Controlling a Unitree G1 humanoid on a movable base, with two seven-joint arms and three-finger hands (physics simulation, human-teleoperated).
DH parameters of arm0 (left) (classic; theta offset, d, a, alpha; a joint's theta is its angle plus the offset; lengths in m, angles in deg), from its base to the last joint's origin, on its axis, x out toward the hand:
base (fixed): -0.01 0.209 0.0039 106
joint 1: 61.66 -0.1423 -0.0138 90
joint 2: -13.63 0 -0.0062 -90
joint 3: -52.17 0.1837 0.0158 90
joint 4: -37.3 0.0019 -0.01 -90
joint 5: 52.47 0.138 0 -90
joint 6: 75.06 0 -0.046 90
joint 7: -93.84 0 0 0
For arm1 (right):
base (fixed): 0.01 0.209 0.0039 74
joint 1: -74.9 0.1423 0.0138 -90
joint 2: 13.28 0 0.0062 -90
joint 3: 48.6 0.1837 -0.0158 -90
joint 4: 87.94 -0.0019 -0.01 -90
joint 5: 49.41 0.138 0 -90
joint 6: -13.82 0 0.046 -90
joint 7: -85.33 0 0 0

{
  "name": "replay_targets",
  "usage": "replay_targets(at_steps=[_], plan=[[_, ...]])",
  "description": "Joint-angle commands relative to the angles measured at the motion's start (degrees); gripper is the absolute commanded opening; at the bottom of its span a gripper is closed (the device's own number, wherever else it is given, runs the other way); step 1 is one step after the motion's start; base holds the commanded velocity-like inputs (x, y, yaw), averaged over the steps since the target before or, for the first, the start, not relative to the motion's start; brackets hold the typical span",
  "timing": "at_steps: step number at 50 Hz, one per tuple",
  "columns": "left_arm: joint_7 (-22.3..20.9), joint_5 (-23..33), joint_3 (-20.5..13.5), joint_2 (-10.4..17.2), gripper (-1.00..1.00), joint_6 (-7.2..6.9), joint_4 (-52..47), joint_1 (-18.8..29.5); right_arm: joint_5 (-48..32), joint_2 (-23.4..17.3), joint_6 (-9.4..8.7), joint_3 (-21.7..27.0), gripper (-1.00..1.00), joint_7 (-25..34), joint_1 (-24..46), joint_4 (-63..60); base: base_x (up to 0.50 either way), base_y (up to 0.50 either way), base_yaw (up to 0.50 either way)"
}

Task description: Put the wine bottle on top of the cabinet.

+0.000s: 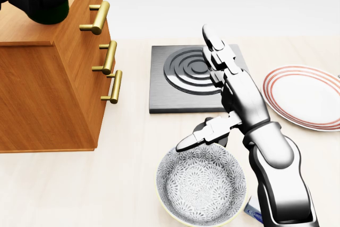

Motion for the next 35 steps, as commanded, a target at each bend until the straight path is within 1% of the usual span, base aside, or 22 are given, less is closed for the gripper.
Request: replay_targets(at_steps=[1,8,13,22,29,35], plan=[[0.4,2.9,4.1,1.1,-1.00,0.00,1.8,-9.4,0.0,0.1,0.00,0.0,1.00,0.0,-0.2,0.3,0.00,0.00,0.01],[0.0,3.8,4.3,2.0,-1.00,0.00,1.8,-7.6,0.0,0.1,0.00,-0.1,1.00,0.1,-0.2,0.4,0.00,0.00,0.00],[0.2,3.7,3.9,2.7,-1.00,0.00,1.7,-6.3,0.2,0.0,0.00,0.1,1.00,0.1,-0.4,0.0,0.00,0.00,0.00],[0.6,3.4,3.6,2.9,-1.00,0.00,1.7,-6.3,0.2,0.0,0.00,0.1,1.00,0.1,-0.4,0.0,0.00,0.00,0.00],[1.8,2.7,2.9,3.5,-1.00,0.00,1.8,-6.6,0.1,-0.1,0.00,0.1,1.00,0.1,-0.4,0.5,0.00,0.00,0.00],[2.1,2.3,2.8,3.1,-1.00,0.00,1.8,-7.1,0.1,-0.1,0.00,0.1,1.00,0.1,0.1,0.0,0.00,0.00,0.00]])
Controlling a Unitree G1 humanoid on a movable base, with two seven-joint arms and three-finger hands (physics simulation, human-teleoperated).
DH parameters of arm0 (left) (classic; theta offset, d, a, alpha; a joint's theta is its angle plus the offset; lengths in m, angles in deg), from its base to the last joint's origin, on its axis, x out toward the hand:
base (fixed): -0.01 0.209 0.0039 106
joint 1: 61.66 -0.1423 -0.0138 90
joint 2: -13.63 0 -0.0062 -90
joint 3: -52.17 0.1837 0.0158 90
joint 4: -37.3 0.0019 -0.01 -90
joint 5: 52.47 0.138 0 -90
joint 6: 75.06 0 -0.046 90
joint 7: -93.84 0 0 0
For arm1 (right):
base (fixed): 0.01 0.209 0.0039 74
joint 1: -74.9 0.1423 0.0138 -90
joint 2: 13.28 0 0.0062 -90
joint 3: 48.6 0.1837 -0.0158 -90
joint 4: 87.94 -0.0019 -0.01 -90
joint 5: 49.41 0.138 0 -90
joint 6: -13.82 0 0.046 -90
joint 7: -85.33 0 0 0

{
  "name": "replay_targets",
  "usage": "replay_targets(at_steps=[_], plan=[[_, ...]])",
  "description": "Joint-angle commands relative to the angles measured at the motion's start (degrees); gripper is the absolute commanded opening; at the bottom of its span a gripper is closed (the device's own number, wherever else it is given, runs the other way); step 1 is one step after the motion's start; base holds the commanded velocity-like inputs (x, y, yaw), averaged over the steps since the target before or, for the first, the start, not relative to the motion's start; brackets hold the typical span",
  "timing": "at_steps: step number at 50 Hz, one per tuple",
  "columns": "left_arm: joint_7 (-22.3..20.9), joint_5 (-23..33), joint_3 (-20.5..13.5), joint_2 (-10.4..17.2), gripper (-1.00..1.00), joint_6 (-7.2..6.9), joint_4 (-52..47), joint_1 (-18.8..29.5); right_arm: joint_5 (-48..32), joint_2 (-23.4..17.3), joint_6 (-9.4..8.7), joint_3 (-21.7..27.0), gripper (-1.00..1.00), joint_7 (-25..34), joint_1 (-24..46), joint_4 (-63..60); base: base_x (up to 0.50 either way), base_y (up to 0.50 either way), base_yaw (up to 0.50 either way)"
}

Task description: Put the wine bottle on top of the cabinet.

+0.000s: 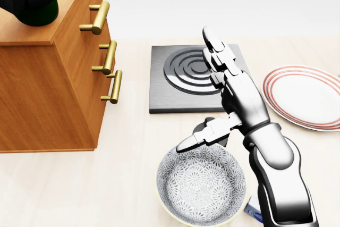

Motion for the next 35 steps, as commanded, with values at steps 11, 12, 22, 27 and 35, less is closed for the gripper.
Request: replay_targets(at_steps=[11,12,22,27,35], plan=[[1.3,2.2,5.9,0.6,-1.00,0.00,0.9,-6.9,-0.1,0.0,0.00,0.0,1.00,0.0,-0.3,-0.2,0.00,0.00,0.00],[1.4,2.1,5.9,0.6,-1.00,0.00,0.9,-7.0,0.0,0.0,0.00,0.1,1.00,0.1,-0.3,0.2,0.00,0.00,0.01],[3.4,0.3,4.7,0.5,-1.00,0.00,0.9,-8.6,0.0,0.0,0.00,0.1,1.00,0.0,-0.9,0.8,0.00,0.00,0.00],[3.8,-0.1,4.6,0.8,-1.00,0.00,0.9,-8.9,0.0,0.1,0.00,0.0,1.00,-0.1,-1.1,0.9,0.00,0.00,0.00],[4.2,-0.4,4.6,0.7,-1.00,0.00,1.0,-9.1,-0.1,0.1,0.00,0.0,1.00,0.0,-1.1,0.9,0.00,0.00,0.00]])
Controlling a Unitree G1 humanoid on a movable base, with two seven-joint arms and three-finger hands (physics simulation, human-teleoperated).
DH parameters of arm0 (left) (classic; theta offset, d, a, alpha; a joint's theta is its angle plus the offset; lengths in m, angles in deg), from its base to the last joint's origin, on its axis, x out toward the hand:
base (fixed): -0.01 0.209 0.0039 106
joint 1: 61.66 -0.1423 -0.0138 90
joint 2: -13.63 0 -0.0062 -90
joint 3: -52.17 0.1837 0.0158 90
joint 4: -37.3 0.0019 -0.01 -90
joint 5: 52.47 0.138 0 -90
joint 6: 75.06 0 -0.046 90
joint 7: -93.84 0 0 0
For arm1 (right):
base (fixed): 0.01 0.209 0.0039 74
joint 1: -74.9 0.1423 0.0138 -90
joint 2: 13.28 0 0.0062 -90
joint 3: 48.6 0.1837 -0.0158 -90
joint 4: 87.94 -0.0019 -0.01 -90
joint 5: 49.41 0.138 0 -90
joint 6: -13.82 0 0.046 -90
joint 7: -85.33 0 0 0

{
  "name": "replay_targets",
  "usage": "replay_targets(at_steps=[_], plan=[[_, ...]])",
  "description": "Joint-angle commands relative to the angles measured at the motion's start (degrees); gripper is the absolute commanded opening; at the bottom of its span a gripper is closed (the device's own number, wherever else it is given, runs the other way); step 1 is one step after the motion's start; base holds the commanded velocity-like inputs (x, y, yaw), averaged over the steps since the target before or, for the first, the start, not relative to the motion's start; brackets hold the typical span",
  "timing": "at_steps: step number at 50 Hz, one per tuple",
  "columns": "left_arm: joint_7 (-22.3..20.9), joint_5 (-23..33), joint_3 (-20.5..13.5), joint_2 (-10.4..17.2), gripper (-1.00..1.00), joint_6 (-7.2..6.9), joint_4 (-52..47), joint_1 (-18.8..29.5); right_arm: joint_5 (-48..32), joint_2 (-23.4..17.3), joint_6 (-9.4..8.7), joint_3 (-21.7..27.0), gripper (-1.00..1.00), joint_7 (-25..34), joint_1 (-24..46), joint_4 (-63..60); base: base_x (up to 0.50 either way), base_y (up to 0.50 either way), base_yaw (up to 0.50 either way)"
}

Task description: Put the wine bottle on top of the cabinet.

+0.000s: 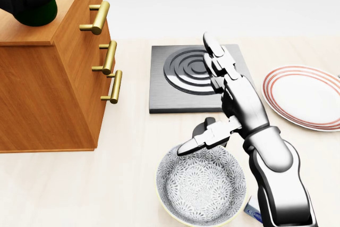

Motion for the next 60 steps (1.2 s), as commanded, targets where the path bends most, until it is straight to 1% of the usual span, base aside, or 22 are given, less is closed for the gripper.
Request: replay_targets(at_steps=[1,7,9,10,11,12,20,34,41,50,54,60], plan=[[2.8,0.3,5.1,0.5,-1.00,0.00,0.7,-9.1,-0.1,0.1,0.00,-0.1,1.00,0.0,-0.3,0.3,0.00,0.00,0.00],[3.2,0.5,5.4,0.5,-1.00,0.00,0.7,-9.3,-0.1,0.1,0.00,0.0,1.00,0.0,-0.3,0.2,0.00,0.00,0.00],[3.4,1.7,6.3,0.5,-1.00,0.00,0.7,-9.5,-0.1,0.1,0.00,-0.1,1.00,0.1,-0.4,0.5,0.00,0.00,0.00],[3.5,1.7,6.1,0.5,-0.68,0.00,0.7,-9.4,-0.1,0.1,0.00,-0.1,1.00,0.1,-0.4,0.4,0.00,0.00,0.00],[3.5,1.9,6.1,0.5,0.87,0.00,0.7,-9.2,0.0,0.2,0.00,-0.1,1.00,0.1,-0.4,0.2,0.00,0.00,0.00],[3.4,1.9,6.0,0.6,1.00,0.00,0.7,-9.1,0.0,0.2,0.00,-0.1,1.00,0.1,-0.4,0.2,0.00,0.00,0.00],[3.2,1.8,5.7,0.9,1.00,0.00,0.6,-8.5,0.0,0.2,0.00,-0.1,1.00,0.2,-0.4,-0.2,0.00,0.00,0.00],[3.1,1.5,5.6,0.8,1.00,0.00,0.7,-9.3,-0.1,0.3,0.00,-0.4,1.00,0.3,-0.1,-0.1,0.00,0.00,0.00],[3.5,1.5,5.5,1.1,1.00,0.00,0.7,-8.6,-0.1,0.2,0.00,-0.2,1.00,0.4,0.1,-0.2,0.00,0.00,0.00],[2.8,1.3,5.6,1.5,1.00,0.00,0.6,-8.4,0.0,0.2,0.00,-0.2,1.00,0.4,0.2,-0.4,0.00,0.00,0.00],[2.0,0.8,5.6,2.2,1.00,0.00,0.4,-7.4,-0.1,0.4,0.00,-0.4,1.00,0.4,-0.1,-0.7,0.00,0.00,0.00],[-0.1,0.1,5.8,6.3,1.00,0.00,-0.1,-3.6,0.1,0.5,0.00,-0.4,1.00,0.2,-0.6,-0.1,0.00,0.00,0.00]])
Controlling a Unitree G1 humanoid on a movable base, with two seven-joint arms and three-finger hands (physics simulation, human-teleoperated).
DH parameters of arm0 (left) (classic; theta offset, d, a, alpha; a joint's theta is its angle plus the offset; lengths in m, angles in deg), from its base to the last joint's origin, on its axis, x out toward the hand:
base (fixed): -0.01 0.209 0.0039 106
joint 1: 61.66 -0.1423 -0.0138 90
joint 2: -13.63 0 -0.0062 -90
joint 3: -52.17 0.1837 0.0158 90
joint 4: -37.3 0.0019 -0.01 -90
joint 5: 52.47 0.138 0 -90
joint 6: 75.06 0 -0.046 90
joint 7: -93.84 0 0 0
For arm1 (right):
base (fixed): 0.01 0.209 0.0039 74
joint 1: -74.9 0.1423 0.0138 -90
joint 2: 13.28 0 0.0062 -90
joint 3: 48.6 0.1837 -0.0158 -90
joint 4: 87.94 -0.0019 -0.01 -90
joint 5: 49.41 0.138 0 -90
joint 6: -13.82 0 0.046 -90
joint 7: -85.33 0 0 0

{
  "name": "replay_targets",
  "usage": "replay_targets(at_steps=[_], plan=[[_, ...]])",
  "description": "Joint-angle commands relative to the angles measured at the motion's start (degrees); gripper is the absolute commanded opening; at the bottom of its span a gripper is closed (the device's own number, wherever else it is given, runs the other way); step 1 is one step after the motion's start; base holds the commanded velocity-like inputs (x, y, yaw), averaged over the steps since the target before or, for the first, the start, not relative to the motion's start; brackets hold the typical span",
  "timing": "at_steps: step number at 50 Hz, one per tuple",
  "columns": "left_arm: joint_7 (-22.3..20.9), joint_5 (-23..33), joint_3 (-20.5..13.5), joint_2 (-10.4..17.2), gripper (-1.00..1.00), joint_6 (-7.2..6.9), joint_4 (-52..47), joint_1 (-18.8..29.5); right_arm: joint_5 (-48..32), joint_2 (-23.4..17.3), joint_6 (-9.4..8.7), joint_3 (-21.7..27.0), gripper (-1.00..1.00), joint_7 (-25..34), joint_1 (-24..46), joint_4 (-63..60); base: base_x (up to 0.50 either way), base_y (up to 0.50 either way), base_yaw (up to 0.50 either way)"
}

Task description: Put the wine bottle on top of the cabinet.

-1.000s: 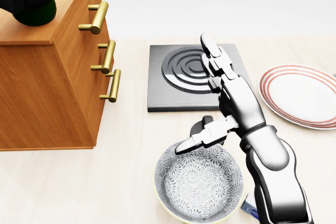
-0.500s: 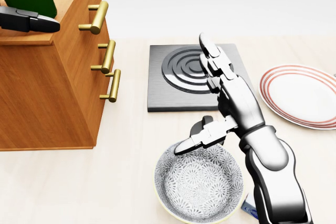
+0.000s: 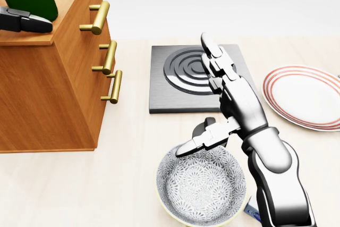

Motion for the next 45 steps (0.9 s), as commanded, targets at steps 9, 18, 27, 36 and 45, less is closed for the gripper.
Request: replay_targets(at_steps=[9,18,27,36,45], plan=[[-10.3,-0.5,5.0,15.4,1.00,0.00,-1.9,6.9,-0.4,0.9,0.00,-1.1,1.00,-0.1,0.4,1.8,0.00,0.00,0.00],[-18.5,-1.7,5.3,26.8,1.00,0.00,-5.7,7.8,-0.8,1.4,0.00,-1.5,1.00,-0.3,0.8,2.4,0.00,0.00,0.00],[-30.8,-10.9,2.0,42.5,1.00,0.00,-22.3,3.8,-1.1,1.6,0.00,-1.7,1.00,-0.6,0.7,2.5,0.00,0.00,0.00],[-22.7,-20.4,7.1,41.4,1.00,0.00,-47.0,25.3,-1.2,1.7,0.00,-1.5,1.00,-0.9,0.9,1.5,0.00,0.00,0.00],[4.3,-37.2,4.8,8.6,1.00,0.00,-80.7,21.3,2.7,4.0,0.00,-1.5,1.00,-2.2,-1.6,-0.3,0.00,0.00,0.00]])
